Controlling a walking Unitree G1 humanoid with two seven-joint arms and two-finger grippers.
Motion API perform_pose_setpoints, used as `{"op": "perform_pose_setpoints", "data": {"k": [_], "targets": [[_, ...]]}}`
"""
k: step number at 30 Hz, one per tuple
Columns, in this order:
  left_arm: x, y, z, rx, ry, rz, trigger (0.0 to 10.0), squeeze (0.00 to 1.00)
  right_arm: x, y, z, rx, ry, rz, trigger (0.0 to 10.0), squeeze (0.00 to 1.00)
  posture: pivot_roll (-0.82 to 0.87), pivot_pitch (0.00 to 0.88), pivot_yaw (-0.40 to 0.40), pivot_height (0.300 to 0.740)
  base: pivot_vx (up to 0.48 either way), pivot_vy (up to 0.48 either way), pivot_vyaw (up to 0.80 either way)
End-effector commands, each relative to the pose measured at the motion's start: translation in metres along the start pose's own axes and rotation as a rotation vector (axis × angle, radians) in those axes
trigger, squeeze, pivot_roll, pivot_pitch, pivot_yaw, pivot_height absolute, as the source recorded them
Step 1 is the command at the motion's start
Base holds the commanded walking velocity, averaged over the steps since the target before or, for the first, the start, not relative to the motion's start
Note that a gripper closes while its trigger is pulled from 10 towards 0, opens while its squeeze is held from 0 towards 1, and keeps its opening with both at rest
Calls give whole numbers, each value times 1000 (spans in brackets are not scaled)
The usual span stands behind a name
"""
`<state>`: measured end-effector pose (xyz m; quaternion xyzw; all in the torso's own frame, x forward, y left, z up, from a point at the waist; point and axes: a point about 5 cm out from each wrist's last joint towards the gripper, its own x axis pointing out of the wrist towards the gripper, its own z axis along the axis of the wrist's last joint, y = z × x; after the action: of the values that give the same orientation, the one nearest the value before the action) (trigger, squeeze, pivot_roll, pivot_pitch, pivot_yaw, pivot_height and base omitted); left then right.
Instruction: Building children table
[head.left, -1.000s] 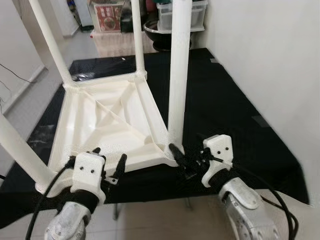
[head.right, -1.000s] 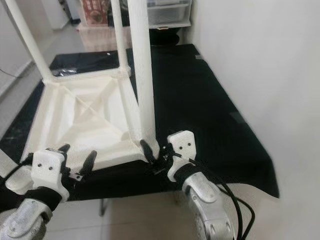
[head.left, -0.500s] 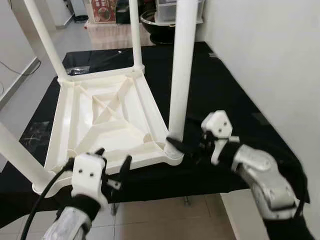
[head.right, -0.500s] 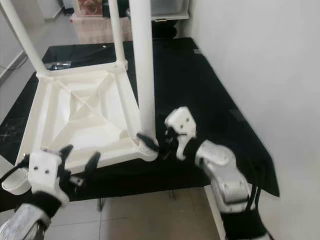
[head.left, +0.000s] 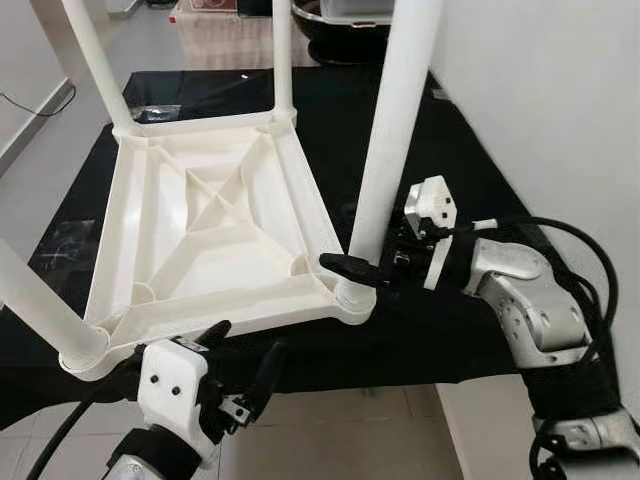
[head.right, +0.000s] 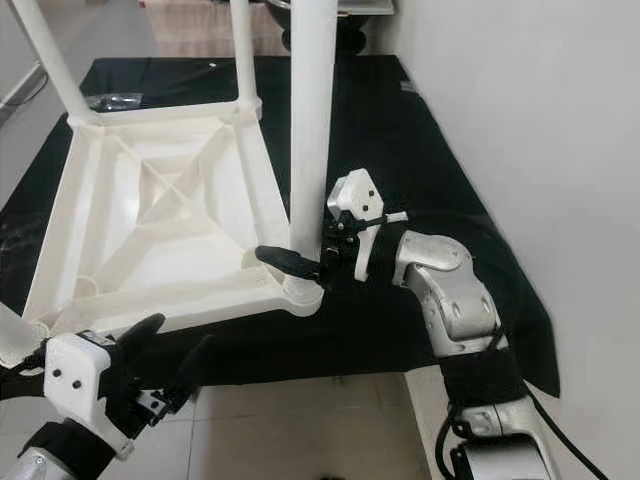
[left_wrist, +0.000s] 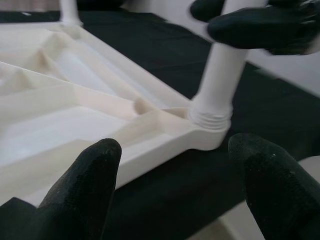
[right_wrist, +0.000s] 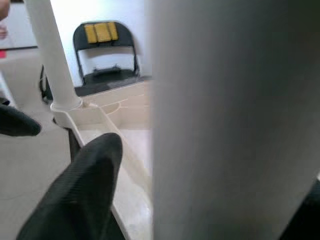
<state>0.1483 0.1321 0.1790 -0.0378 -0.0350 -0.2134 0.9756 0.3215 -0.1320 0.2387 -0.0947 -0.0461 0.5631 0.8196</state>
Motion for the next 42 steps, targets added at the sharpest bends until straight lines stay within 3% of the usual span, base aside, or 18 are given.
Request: {"op": "perform_pose_setpoints", "data": {"k": [1, 9, 14, 16, 17, 18, 19, 20, 21, 23, 31, 32, 34, 35, 37, 39, 40, 42], "targets": [[-3, -6, 0, -24, 5, -61, 10000, 0, 3, 0, -4, 10, 18, 56, 0, 0, 17, 216, -73, 740, 0, 0, 0], [-6, -12, 1, -60, 0, -117, 10000, 0, 4, 2, -15, 12, 67, 117, 0, 0, 19, 236, -83, 740, 0, 0, 0], [-9, -14, 1, -75, 9, -135, 10000, 0, -7, 2, -24, 33, 120, -19, 0, 0, -4, 248, -88, 740, 0, 0, 0], [-11, -13, 1, -82, 11, -138, 10000, 0, -21, 16, -34, 153, 167, -265, 0, 0, -20, 257, -88, 740, 0, 0, 0], [-11, -13, 1, -82, 11, -138, 10000, 0, -21, 16, -34, 153, 167, -265, 0, 0, -20, 257, -88, 740, 0, 0, 0], [-11, -11, 1, -83, 10, -141, 10000, 0, -29, 20, -42, 182, 252, -531, 0, 0, -29, 261, -77, 740, 0, 0, 0], [-10, -9, 2, -83, 7, -143, 10000, 0, -41, 35, -51, 240, 332, -822, 0, 0, -50, 263, -65, 740, 0, 0, 0], [-9, -7, 2, -82, 5, -150, 10000, 0, -48, 54, -54, 265, 368, -982, 0, 0, -50, 263, -65, 740, 0, 0, 0], [-9, -7, 2, -82, 5, -150, 10000, 0, -48, 54, -54, 265, 368, -982, 0, 0, -50, 263, -65, 740, 0, 0, 0], [-7, -5, 1, -82, 1, -159, 10000, 0, -41, 73, -52, 302, 344, -1066, 0, 0, -51, 262, -46, 740, 0, 0, 0], [-2, -3, -2, -78, -3, -164, 10000, 0, -23, 50, -50, 266, 277, -1096, 0, 0, -29, 217, -20, 740, 0, 0, 0], [0, -1, -3, -76, -9, -160, 10000, 0, -16, 49, -47, 255, 279, -1039, 10000, 165, -26, 214, -25, 740, 0, 0, 0], [0, 0, -3, -76, -11, -160, 10000, 0, -13, 51, -44, 252, 289, -1019, 10000, 165, -26, 214, -25, 740, 0, 0, 0], [1, 1, -3, -76, -14, -159, 10000, 0, -11, 53, -42, 291, 256, -982, 10000, 1000, -25, 210, -28, 740, 0, 0, 0], [2, 1, -3, -76, -15, -158, 10000, 0, -9, 54, -41, 321, 230, -958, 10000, 1000, -24, 209, -29, 740, 0, 0, 0], [3, 1, -3, -75, -20, -158, 10000, 0, -3, 49, -28, 291, 132, -744, 10000, 1000, -21, 200, -34, 740, 0, 0, 0], [3, 1, -3, -75, -20, -158, 10000, 0, -3, 49, -28, 291, 132, -744, 10000, 1000, -21, 200, -34, 740, 0, 0, 0], [4, 0, -3, -76, -23, -159, 10000, 0, -2, 40, -17, 213, 85, -551, 10000, 1000, -18, 195, -40, 740, 0, 0, 0]]}}
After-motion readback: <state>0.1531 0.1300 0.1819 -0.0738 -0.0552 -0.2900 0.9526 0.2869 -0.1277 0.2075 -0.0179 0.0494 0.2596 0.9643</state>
